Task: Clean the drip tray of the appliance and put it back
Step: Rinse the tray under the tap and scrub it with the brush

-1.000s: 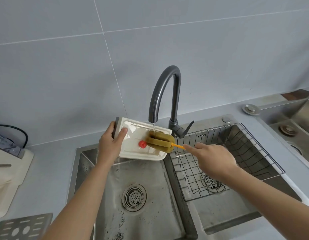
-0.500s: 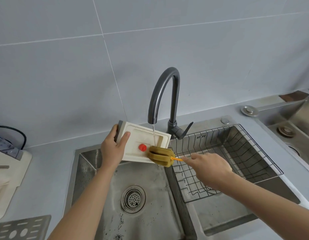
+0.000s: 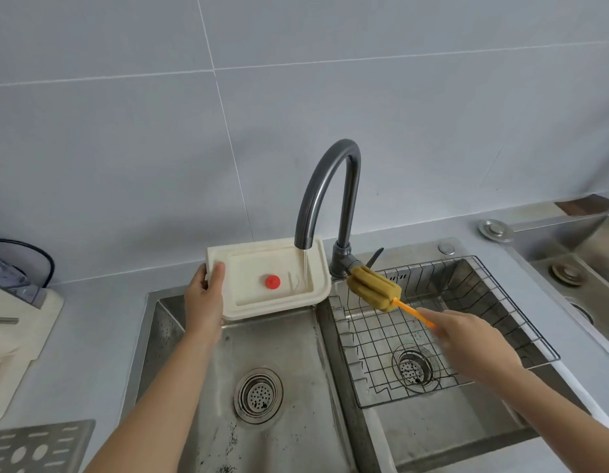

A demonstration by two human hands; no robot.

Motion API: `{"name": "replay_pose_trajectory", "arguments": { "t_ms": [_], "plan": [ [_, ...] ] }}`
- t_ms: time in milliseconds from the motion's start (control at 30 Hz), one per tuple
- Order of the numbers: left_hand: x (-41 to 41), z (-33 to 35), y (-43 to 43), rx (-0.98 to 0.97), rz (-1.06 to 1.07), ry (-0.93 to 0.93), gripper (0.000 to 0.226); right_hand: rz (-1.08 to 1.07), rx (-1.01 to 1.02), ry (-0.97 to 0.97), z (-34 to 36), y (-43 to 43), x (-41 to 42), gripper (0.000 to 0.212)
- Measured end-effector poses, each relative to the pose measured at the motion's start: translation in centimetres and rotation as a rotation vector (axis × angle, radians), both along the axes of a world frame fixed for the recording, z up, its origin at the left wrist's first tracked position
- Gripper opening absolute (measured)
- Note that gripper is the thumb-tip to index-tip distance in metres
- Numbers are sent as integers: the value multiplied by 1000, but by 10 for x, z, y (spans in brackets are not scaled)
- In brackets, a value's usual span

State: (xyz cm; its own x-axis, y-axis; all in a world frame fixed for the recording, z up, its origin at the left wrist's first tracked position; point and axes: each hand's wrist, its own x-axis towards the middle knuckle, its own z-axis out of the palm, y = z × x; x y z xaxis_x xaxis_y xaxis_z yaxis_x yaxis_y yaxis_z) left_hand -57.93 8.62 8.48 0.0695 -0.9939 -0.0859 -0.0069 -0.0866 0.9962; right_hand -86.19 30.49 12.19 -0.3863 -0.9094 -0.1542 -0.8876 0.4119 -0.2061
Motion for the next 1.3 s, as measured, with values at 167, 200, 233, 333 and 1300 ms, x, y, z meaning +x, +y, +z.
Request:
{"name": "replay_pose_trajectory", "arguments": {
  "t_ms": [167,200,233,333,1300],
  "plan": [
    [-15,3,5,111,-15,127,15,-59,-109,-75,6,4,1,35],
    [-18,3,5,124,-26,148,13,-68,-140,-104,7,4,2,36],
    [-21,2,6,133,-38,163,11,-77,-171,-135,9,5,4,37],
    [-29,1,7,149,-70,172,8,-87,-235,-184,11,4,6,39],
    [-61,-13,18,416,-118,148,16,-516,-73,-661,-131,-46,25,35]
  ]
}}
